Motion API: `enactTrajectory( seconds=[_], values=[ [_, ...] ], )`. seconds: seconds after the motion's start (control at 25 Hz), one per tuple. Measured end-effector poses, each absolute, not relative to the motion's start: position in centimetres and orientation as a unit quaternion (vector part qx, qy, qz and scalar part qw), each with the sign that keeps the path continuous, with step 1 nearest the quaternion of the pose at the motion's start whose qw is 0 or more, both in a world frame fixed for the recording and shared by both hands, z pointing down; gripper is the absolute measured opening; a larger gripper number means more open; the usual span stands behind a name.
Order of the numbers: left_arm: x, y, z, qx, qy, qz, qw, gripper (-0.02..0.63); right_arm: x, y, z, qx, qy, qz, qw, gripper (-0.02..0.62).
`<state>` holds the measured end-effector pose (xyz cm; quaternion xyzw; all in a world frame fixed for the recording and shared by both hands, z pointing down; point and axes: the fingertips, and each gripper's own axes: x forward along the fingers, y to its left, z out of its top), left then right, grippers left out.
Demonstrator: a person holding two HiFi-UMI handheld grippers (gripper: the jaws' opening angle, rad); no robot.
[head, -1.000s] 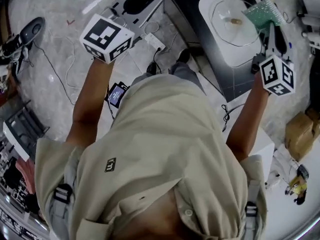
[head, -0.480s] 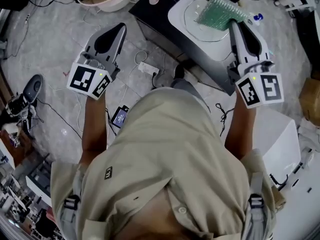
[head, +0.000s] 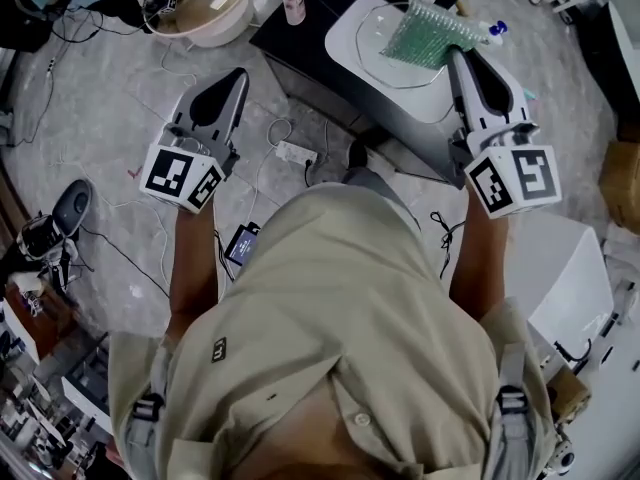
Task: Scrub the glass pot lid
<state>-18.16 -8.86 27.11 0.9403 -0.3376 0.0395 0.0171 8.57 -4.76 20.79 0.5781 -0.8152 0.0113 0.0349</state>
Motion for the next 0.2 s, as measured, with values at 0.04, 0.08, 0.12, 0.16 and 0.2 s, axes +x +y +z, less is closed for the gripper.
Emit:
enactTrajectory(
  seconds=[0.04, 0.08, 0.12, 0.16, 0.2],
  values=[
    [-18.23, -8.86, 27.12, 0.940, -0.337, 0.039, 0.018, 0.014, 8.53, -4.76, 20.75, 0.578, -0.815, 0.011, 0.035, 0.054],
    [-18.31, -8.84, 27.13, 0.940, -0.337, 0.039, 0.018, 0.014, 8.49, -4.76, 20.73, 0.579, -0.815, 0.011, 0.035, 0.053],
    [-18.39, -8.81, 27.16, 0.940, -0.338, 0.039, 0.019, 0.014, 8.44, -4.75, 20.72, 0.579, -0.814, 0.011, 0.035, 0.054],
    [-18.48, -8.78, 27.20, 0.940, -0.338, 0.039, 0.019, 0.014, 8.39, -4.74, 20.72, 0.580, -0.814, 0.011, 0.035, 0.054],
    [-18.57, -8.74, 27.24, 0.940, -0.338, 0.039, 0.020, 0.014, 8.34, -4.73, 20.72, 0.580, -0.814, 0.012, 0.035, 0.054]
  ],
)
